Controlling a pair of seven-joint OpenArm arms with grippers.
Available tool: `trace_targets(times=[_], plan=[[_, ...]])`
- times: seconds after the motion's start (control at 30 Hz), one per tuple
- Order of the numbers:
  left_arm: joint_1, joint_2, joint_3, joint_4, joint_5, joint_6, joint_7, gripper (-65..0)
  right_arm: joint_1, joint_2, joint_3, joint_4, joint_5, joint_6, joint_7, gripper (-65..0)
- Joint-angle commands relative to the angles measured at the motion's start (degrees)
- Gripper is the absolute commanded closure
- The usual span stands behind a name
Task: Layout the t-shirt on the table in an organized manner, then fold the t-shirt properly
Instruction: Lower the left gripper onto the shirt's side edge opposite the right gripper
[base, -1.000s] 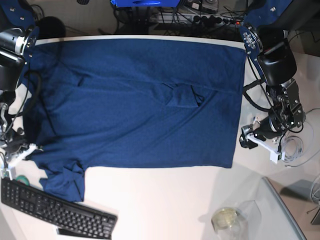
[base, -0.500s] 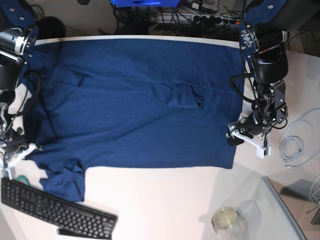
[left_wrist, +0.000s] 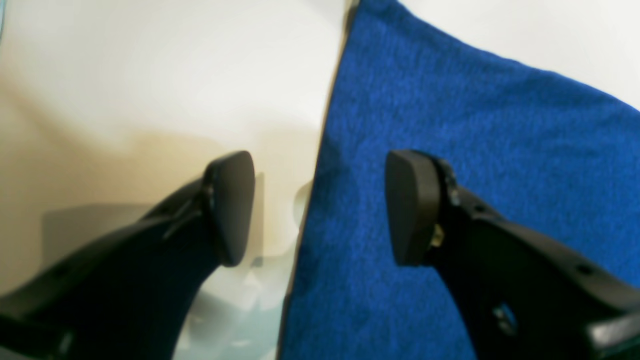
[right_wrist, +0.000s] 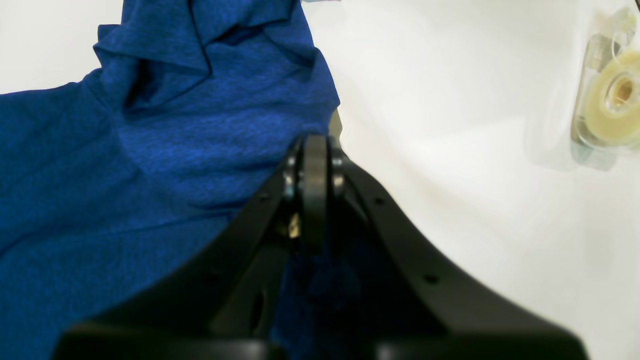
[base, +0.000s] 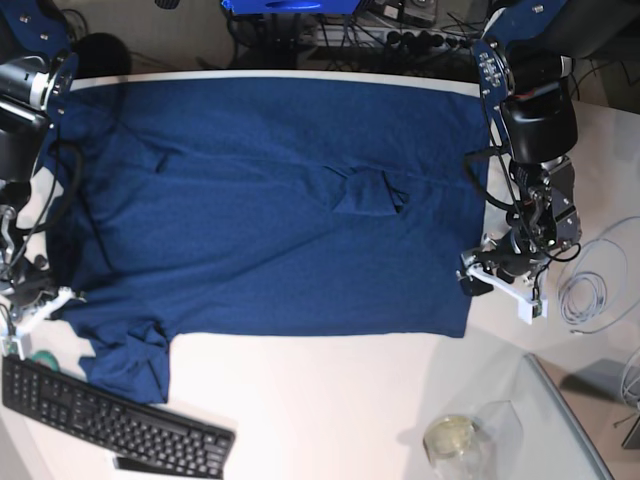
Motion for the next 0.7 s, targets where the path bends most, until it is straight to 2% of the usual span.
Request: trace_targets(times=[0.0,0.1,0.2,0.47,0.53,0.67], plan=[[-1.2,-0.6,-0.1,0.8,-0.3,-0.3,-1.2,-39.3,1.6,1.0,0.1,0.8,0.4,0.0,1.3,-0.2],[-1.1,-0.7,-0.1,-0.5,-0.2,0.1,-1.2,-39.3,1.6,1.0,0.1,0.8,0.4,0.0,1.3,-0.2],[-1.1,-0.9,0.1,-3.8,-0.2,1.9,-1.5,-39.3,1.6,1.0,0.1,0.8,0.4,0.0,1.3,-0.2],[-1.8,0.2,0.4,-5.2,-0.2,1.9,-1.6,-39.2,1.6,1.0,0.1,0.8,0.4,0.0,1.3,-0.2],[-2.0,0.2,0.4,-5.5,-0.2,1.9,-1.6,-33.7,1.6,1.0,0.1,0.8,0.4,0.0,1.3,-0.2],[-1.8,0.2,0.4,-6.3,-0.2,1.9,-1.6,-16.3,1.6,1.0,0.1,0.8,0.4,0.0,1.3,-0.2]])
